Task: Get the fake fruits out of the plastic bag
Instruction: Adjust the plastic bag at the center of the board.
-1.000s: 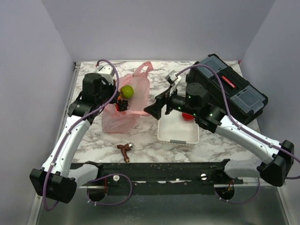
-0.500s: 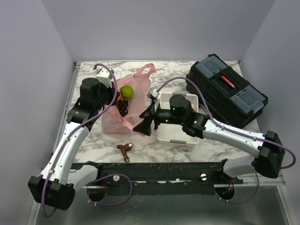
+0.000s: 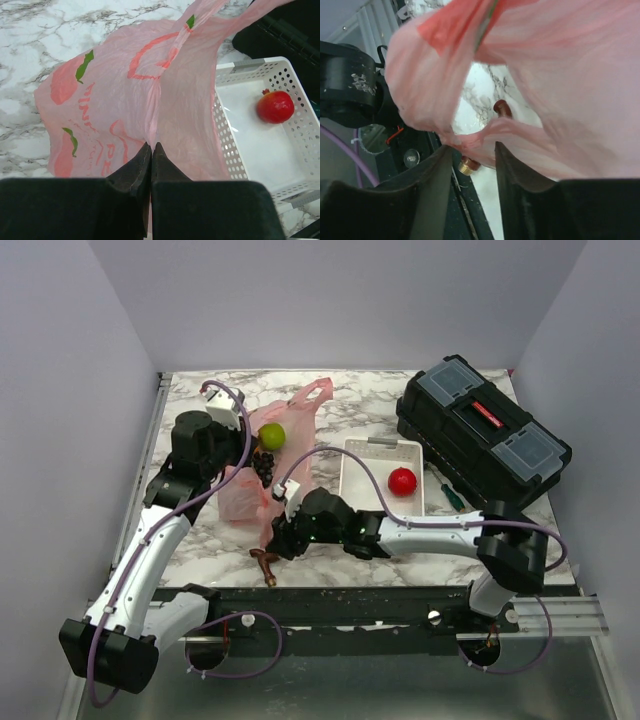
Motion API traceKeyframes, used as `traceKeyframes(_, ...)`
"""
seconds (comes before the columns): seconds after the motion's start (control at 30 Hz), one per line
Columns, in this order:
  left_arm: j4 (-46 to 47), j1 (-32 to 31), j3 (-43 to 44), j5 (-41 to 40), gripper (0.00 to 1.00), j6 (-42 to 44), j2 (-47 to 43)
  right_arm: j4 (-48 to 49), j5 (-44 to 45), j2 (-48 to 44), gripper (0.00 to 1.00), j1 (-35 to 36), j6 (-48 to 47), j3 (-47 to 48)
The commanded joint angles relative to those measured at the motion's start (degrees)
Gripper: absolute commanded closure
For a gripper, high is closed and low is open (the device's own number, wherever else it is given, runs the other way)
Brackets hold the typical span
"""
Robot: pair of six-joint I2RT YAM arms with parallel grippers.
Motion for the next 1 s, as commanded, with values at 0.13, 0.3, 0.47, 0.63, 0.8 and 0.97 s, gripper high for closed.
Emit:
traceKeyframes(0.13, 4.0, -3.3, -2.0, 2.7, 1.0, 2.3, -2.2, 3.6, 0.1, 8.5, 0.78, 4.3, 1.8, 3.4)
traceKeyframes(0.3, 7.2, -3.7, -4.6, 3.3, 1.0, 3.3, -4.7, 6.3, 1.6, 12.8, 0.86, 8.1, 4.7, 3.4)
traceKeyframes(0.47, 7.9, -4.9, -5.5, 4.5, 1.0, 6.2, -6.1, 9.7, 5.1, 13.4, 0.86, 10.9, 4.8, 1.5)
traceKeyframes(0.63, 8.8, -6.2, -7.0, 2.0, 1.0, 7.3, -6.3, 10.9, 8.0, 6.4, 0.64, 10.9, 4.7, -3.6)
traceKeyframes(0.8, 9.3, -6.6, -7.2, 1.9, 1.0, 7.6, -6.5, 7.4, 12.6, -4.9, 0.32, 10.9, 3.4, -9.3)
traceKeyframes(0.97, 9.2, -7.2, -6.9, 0.9, 1.0, 8.5, -8.2, 3.2, 14.7, -15.5, 0.25, 10.9, 3.6, -13.5)
